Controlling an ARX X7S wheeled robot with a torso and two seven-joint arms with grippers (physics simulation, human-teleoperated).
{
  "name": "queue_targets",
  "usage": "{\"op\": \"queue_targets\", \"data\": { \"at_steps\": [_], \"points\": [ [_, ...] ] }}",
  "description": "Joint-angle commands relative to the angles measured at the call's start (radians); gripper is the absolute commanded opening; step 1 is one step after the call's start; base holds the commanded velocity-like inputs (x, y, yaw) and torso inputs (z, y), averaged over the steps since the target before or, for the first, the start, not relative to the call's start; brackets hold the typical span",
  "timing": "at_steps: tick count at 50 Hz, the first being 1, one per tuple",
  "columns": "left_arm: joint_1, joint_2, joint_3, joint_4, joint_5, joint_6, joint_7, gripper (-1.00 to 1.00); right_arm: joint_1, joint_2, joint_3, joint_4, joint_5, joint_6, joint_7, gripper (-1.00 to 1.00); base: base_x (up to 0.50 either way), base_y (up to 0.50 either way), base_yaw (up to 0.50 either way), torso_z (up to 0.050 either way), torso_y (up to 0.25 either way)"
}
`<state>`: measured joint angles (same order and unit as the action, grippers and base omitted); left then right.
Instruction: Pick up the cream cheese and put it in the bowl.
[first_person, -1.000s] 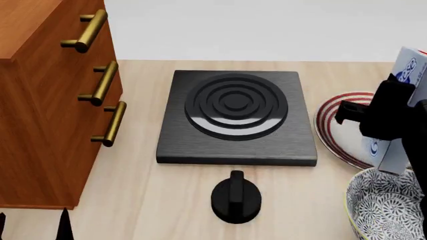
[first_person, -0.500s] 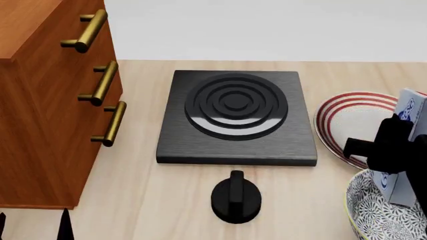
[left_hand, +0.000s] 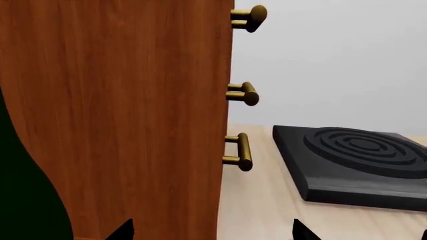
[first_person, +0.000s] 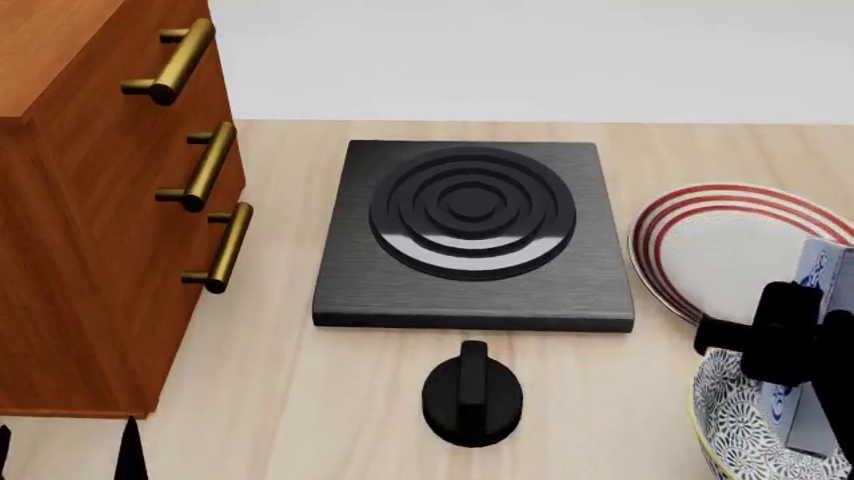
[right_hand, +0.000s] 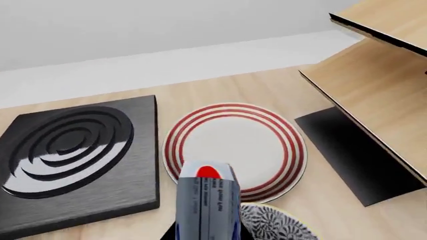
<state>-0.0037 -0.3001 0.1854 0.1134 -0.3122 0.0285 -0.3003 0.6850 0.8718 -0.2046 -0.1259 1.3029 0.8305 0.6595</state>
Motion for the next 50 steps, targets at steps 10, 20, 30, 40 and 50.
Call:
{"op": "queue_targets", "data": {
  "at_steps": [10,20,30,40,50],
  "points": [
    [0.0,-0.002,0.008,-0.007,0.005,0.014,-0.005,1.0,0.02,-0.028,-0.053,0.087,-0.097,-0.003,-0.042,-1.0,0.0,0.0,0.0,0.0,0.001],
    [0.003,-0.012,0.006,0.021,-0.002,-0.006,-0.016,1.0,0.025,-0.052,-0.084,0.152,-0.149,-0.027,-0.069,-1.0,0.0,0.0,0.0,0.0,0.0],
    [0.004,-0.013,0.011,0.019,-0.001,-0.001,-0.018,1.0,0.026,-0.067,-0.103,0.182,-0.173,-0.036,-0.086,-1.0,0.0,0.0,0.0,0.0,0.001],
    [0.006,-0.016,0.012,0.022,-0.003,-0.001,-0.021,1.0,0.036,-0.08,-0.124,0.197,-0.195,-0.034,-0.082,-1.0,0.0,0.0,0.0,0.0,0.0],
    [0.008,-0.018,0.014,0.018,-0.003,0.004,-0.024,1.0,0.051,-0.092,-0.134,0.252,-0.222,-0.048,-0.095,-1.0,0.0,0.0,0.0,0.0,0.001]
  ]
}}
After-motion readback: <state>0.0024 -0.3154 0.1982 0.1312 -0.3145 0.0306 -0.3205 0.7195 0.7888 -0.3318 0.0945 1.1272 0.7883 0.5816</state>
